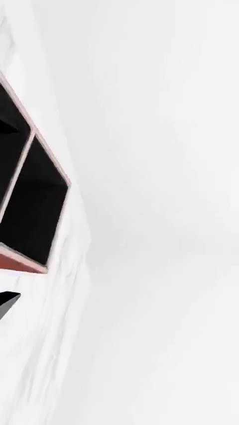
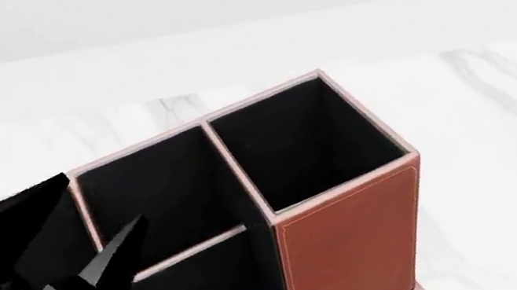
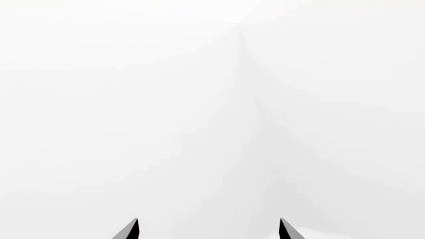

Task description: Pick up the book and place it in the front compartment of the caddy.

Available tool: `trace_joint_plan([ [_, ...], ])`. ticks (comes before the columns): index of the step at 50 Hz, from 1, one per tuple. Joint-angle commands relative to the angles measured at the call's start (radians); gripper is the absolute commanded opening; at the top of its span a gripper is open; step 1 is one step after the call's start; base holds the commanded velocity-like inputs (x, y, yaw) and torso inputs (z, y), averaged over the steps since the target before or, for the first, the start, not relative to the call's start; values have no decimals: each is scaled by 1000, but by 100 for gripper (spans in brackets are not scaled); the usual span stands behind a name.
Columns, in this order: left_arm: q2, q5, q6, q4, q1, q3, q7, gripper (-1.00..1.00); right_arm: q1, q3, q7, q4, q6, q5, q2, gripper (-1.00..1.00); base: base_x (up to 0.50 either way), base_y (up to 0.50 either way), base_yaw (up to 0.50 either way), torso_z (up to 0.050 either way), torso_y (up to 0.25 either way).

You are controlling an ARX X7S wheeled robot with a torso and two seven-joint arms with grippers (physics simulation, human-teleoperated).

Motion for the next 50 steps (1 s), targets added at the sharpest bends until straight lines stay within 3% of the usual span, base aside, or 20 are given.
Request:
trace_joint_plan([
  [1, -128, 42, -18, -70, -88, 216, 315, 100, -11, -16, 8, -10, -28, 15, 0, 100, 0, 0, 0, 0, 0],
  [6, -88, 135, -144, -183, -229, 314, 232, 100, 4, -38, 13, -1, -29, 10, 8, 100, 0, 0, 0, 0, 0],
  [14, -122, 124, -262, -121, -311, 462, 334, 100, -20, -24, 28, -14, -60, 17, 15, 100, 0, 0, 0, 0, 0],
  [18, -109, 104, -284, -155, -337, 467, 357, 100, -30, -11, 36, -19, -71, 35, 23, 100, 0, 0, 0, 0, 0],
  [22, -58, 55, -340, -237, -357, 396, 305, 100, -54, 10, 41, -20, -96, 53, 20, 100, 0, 0, 0, 0, 0],
  [50, -90, 16, -274, -85, -196, 390, 288, 100, -75, -43, 84, -12, -107, 42, 76, 100, 0, 0, 0, 0, 0],
])
